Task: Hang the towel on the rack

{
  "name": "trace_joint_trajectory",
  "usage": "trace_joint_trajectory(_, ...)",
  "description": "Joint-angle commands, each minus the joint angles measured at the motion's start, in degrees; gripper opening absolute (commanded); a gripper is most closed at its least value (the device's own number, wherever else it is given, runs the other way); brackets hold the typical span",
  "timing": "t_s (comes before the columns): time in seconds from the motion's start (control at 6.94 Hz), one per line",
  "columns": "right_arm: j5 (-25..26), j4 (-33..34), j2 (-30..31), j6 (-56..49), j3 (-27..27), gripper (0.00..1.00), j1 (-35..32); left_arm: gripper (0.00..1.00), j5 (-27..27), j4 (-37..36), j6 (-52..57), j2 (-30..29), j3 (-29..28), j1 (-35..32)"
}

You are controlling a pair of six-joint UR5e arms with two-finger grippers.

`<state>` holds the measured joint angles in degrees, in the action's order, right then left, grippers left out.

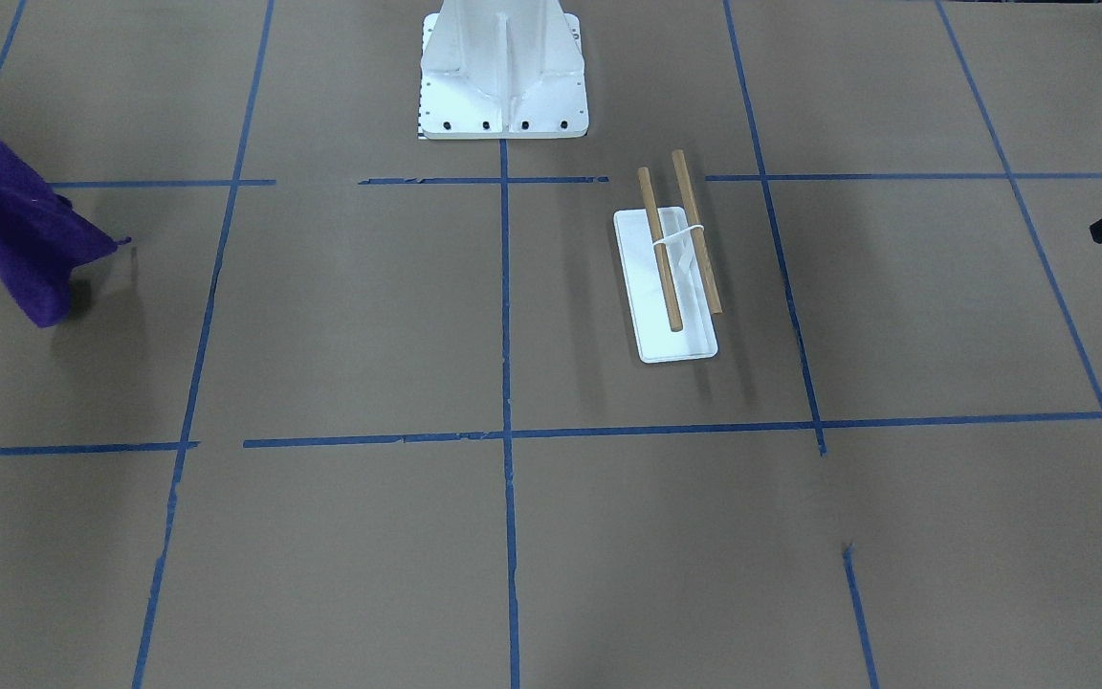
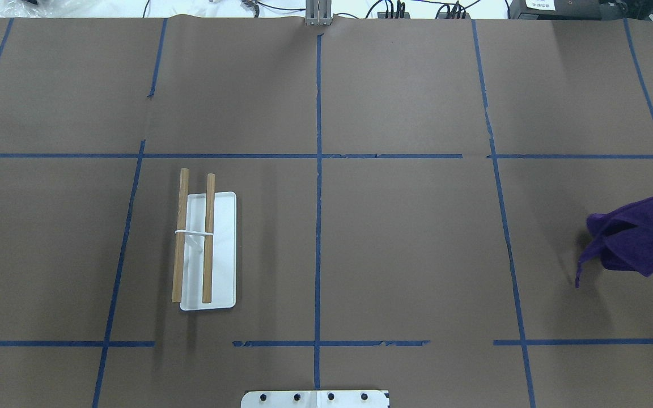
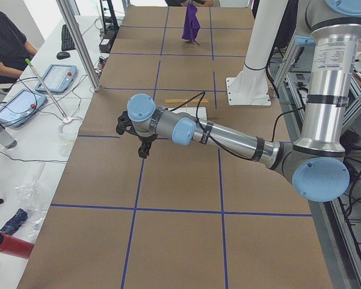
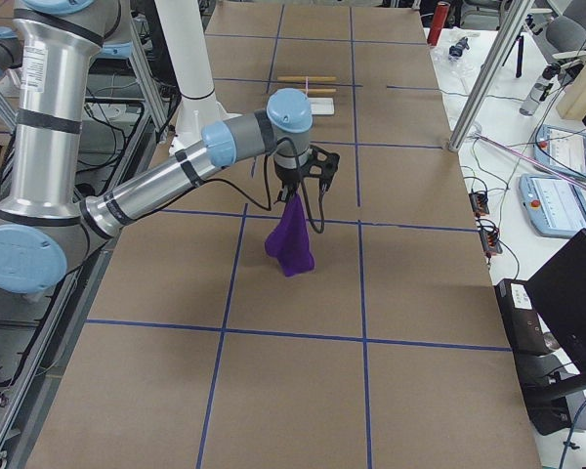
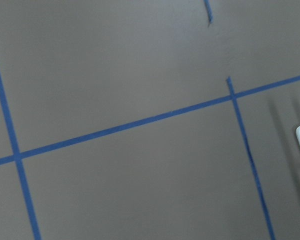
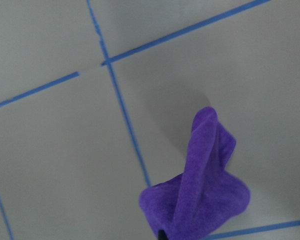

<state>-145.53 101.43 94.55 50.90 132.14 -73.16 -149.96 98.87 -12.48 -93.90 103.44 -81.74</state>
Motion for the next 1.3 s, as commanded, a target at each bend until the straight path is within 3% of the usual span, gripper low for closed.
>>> trace_joint_trajectory(0.0, 1.5, -1.3, -19.5, 34.1, -0.2, 0.0, 13.2, 1.0, -3.6, 16.3, -24.6, -2.9, 0.4, 5.0)
trace_joint_trajectory(0.29, 6.4, -1.3, -31.7, 48.1, -2.5, 0.0, 23.3, 1.0, -2.4, 20.4, -41.7, -8.5, 0.5, 11.0)
trace_joint_trajectory(0.43, 9.7, -1.3, -36.1, 48.9, -4.8, 0.0, 27.0, 1.0, -1.4, 20.4, -50.8, -13.8, 0.5, 14.9)
trace_joint_trajectory(0.72, 10.5, -1.7, -41.1, 48.4, -8.8, 0.0, 29.6, 1.0, 2.9, 20.5, -61.6, -20.0, 1.5, 21.8)
trace_joint_trajectory(1.01, 15.4, -1.8, -44.1, 45.2, -10.4, 0.0, 33.4, 0.99, 9.1, 20.4, -80.3, -26.1, 1.9, 30.0)
trace_joint_trajectory(1.15, 15.6, -1.8, -44.4, 40.7, -10.7, 0.0, 33.8, 0.93, 9.7, 20.1, -83.1, -27.9, 1.7, 32.3)
